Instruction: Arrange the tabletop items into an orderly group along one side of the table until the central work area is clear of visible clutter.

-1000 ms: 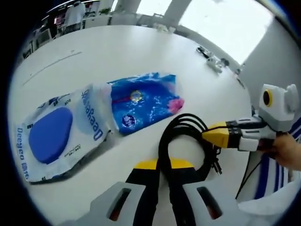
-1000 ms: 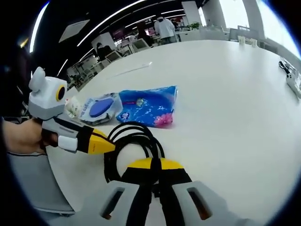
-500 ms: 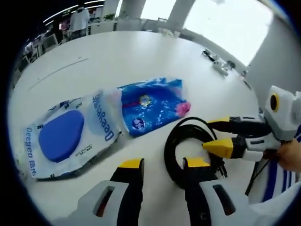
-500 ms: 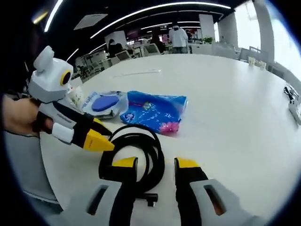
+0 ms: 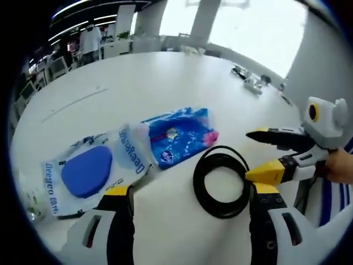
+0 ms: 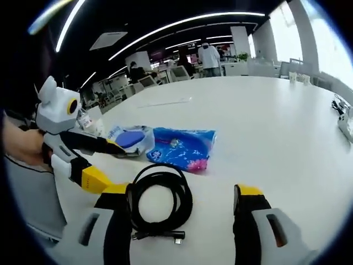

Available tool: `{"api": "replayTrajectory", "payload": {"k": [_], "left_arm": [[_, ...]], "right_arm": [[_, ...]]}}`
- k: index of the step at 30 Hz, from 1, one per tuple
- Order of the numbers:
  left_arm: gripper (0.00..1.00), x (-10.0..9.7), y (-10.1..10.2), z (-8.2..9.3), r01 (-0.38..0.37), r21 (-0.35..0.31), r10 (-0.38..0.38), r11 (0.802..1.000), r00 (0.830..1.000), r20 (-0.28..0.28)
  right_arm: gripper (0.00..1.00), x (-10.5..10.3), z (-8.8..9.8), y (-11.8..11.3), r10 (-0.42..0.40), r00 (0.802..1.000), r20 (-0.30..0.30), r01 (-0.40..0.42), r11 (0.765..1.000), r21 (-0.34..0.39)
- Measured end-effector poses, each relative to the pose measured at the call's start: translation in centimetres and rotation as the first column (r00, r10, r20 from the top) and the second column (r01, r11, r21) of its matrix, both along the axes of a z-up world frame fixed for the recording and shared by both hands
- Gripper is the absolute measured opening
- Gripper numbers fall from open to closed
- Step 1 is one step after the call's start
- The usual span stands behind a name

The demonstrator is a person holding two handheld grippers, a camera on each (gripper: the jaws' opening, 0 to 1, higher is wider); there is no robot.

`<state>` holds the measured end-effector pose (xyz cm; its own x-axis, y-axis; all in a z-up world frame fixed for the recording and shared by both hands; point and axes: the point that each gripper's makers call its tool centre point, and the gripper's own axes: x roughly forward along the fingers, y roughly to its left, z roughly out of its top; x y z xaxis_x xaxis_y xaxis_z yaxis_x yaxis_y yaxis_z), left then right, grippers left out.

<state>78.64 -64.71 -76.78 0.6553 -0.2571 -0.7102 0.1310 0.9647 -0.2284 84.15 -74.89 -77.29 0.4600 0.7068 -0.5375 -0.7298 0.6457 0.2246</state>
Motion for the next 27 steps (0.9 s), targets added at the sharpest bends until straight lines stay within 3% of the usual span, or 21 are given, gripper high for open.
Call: {"api": "replayTrajectory", "payload": {"k": [6, 13, 22, 25, 27], "left_arm": [[0.81, -0.4, 0.0, 1.2, 0.003, -0.001, -0.003, 1.000, 1.000, 0.021], [0.82, -1.1, 2.4, 1.6, -0.036, -0.002, 0.036, 0.999, 0.999, 0.042], [0.82, -3.9, 5.2, 2.2, -0.097, 0.005, 0.096, 0.995, 0.994, 0.050], [0.83, -5.4, 5.6, 3.5, -0.103, -0.033, 0.104, 0.994, 0.993, 0.058], [0.84, -6.5, 6.3, 4.3, -0.086, -0.022, 0.087, 0.996, 0.994, 0.064]], "right_arm": [[0.73, -0.6, 1.1, 0.6, 0.015, 1.000, 0.014, -0.015, 1.000, 0.006], [0.73, -1.5, 1.4, 0.4, 0.039, 0.999, 0.019, -0.039, 0.999, -0.006], [0.76, -3.0, 2.2, 0.1, 0.055, 0.998, 0.018, -0.055, 0.998, 0.006], [0.76, -4.0, 3.2, 0.1, 0.047, 0.999, 0.020, -0.048, 0.999, 0.005], [0.76, -4.4, 3.6, 0.0, 0.041, 0.999, 0.024, -0.041, 0.999, 0.009]]}}
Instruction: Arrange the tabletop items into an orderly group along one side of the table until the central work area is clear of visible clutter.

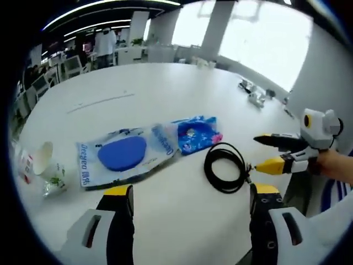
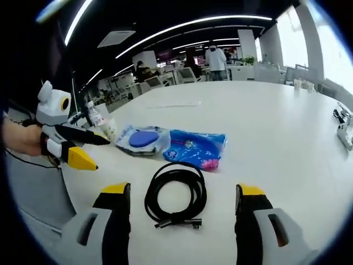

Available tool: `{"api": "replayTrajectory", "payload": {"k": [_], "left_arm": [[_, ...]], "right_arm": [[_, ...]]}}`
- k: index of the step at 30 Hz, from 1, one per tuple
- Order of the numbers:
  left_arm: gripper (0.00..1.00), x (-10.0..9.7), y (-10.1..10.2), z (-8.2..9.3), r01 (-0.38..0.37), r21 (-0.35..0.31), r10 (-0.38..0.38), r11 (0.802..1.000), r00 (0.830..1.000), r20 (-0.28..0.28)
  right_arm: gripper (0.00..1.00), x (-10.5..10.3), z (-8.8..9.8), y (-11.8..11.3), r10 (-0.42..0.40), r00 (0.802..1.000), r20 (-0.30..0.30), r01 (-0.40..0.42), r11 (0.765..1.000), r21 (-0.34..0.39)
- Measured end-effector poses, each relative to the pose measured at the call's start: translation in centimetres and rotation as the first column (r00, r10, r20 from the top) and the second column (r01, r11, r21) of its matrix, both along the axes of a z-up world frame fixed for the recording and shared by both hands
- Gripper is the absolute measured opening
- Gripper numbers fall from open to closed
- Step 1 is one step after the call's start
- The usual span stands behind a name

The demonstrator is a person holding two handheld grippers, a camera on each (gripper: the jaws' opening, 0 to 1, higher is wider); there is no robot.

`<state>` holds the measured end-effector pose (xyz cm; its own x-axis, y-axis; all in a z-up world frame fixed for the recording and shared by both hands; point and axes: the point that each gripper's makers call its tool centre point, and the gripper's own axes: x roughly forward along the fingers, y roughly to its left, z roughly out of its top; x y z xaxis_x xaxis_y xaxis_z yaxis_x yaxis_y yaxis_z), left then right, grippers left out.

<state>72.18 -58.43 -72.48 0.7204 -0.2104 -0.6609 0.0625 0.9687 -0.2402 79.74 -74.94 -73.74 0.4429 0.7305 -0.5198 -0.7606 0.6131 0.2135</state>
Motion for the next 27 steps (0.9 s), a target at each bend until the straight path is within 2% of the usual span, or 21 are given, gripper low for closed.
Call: {"api": "replayTrajectory", "payload": {"k": [3, 7, 14, 19, 22, 27], "left_arm": [[0.84, -1.2, 0.9, 1.0, 0.023, 0.029, -0.023, 0.999, 1.000, 0.008], [0.83, -3.0, 2.5, 2.6, 0.016, 0.037, -0.017, 0.999, 0.999, 0.027], [0.83, -6.2, 4.1, 4.6, 0.021, 0.044, -0.023, 0.999, 0.998, 0.052], [0.83, -8.4, 5.6, 5.4, 0.024, 0.033, -0.026, 0.999, 0.998, 0.061], [0.84, -9.6, 6.4, 6.5, 0.011, 0.005, -0.011, 1.000, 0.996, 0.092], [0.85, -12.0, 8.1, 7.7, 0.005, 0.002, -0.005, 1.000, 0.994, 0.107]], "right_arm": [[0.77, -0.9, 0.6, -0.2, -0.016, 1.000, 0.014, 0.016, 1.000, -0.006], [0.77, -2.3, 1.6, -0.1, -0.035, 0.999, 0.017, 0.035, 0.999, -0.003], [0.78, -4.1, 3.0, -0.4, -0.057, 0.997, 0.050, 0.057, 0.998, -0.010], [0.79, -5.7, 4.1, -0.9, -0.095, 0.993, 0.063, 0.096, 0.995, -0.007], [0.79, -6.6, 5.3, -1.2, -0.137, 0.989, 0.054, 0.136, 0.990, 0.028], [0.80, -7.6, 5.9, -1.7, -0.143, 0.987, 0.065, 0.143, 0.990, 0.018]]}}
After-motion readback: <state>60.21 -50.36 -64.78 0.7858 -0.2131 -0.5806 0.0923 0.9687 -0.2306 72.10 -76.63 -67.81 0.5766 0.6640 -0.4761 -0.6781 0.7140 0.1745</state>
